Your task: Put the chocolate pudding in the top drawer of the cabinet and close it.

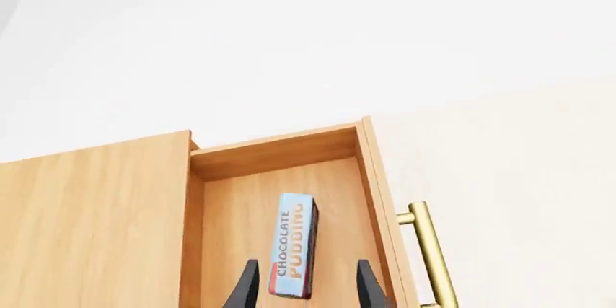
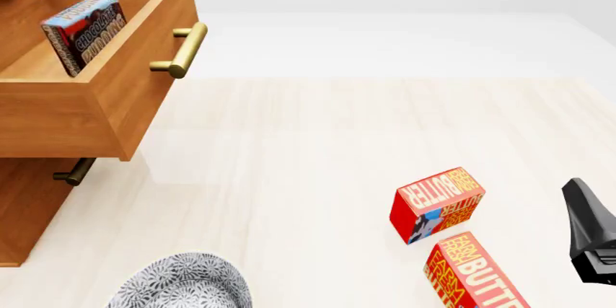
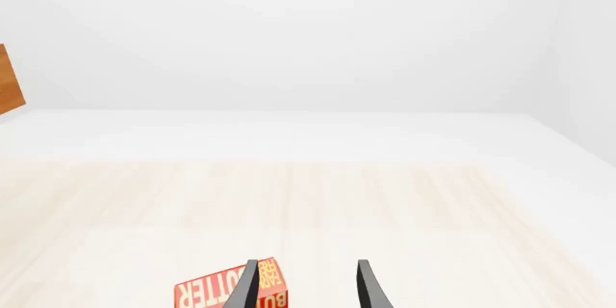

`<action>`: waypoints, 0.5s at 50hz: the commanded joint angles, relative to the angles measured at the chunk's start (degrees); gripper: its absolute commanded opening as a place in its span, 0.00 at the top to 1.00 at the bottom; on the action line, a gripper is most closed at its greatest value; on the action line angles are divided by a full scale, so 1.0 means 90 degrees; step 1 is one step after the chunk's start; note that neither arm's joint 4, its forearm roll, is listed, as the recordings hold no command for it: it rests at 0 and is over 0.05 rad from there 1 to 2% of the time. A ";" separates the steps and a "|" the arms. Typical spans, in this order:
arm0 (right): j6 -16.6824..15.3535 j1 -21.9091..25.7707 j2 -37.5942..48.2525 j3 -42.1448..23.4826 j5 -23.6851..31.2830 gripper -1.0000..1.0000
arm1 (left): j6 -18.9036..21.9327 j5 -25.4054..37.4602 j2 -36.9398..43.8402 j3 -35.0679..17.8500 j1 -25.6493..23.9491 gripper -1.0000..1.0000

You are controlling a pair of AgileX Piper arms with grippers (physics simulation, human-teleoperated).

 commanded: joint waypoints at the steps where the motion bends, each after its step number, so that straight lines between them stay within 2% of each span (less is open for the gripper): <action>1: 0.0002 -0.0005 -0.0006 0.0006 0.0003 0.00 | -0.0132 0.0182 -0.0580 0.0043 -0.0459 0.00; 3: 0.0002 -0.0005 -0.0007 0.0005 0.0003 0.00 | -0.0210 0.0247 -0.0690 0.0061 -0.0664 0.00; 6: 0.0005 -0.0005 -0.0005 0.0006 0.0004 0.00 | -0.0031 0.0276 -0.0990 0.0304 -0.0798 0.00; 7: 0.0000 -0.0005 -0.0007 0.0005 0.0003 0.00 | -0.0120 0.0314 -0.1036 0.0332 -0.0994 0.00; 9: 0.0002 -0.0006 -0.0007 0.0006 0.0003 0.00 | 0.0089 0.0285 -0.1235 0.0458 -0.1150 0.00; 12: 0.0000 -0.0004 -0.0008 0.0005 0.0002 0.00 | -0.0090 0.0390 -0.1205 0.0485 -0.1492 0.00; 19: 0.0003 -0.0005 -0.0007 0.0006 0.0003 0.00 | -0.0343 0.0588 -0.1366 0.0560 -0.1779 0.00; 21: 0.0003 -0.0006 -0.0006 0.0006 0.0003 0.00 | 0.0002 0.0500 -0.1550 0.0954 -0.1621 0.00; 22: 0.0000 -0.0003 -0.0007 0.0005 0.0003 0.00 | -0.0125 0.0490 -0.1508 0.1005 -0.1797 0.00; 25: 0.0002 -0.0005 -0.0007 0.0006 0.0003 0.00 | -0.0139 0.0464 -0.1616 0.1157 -0.1904 0.00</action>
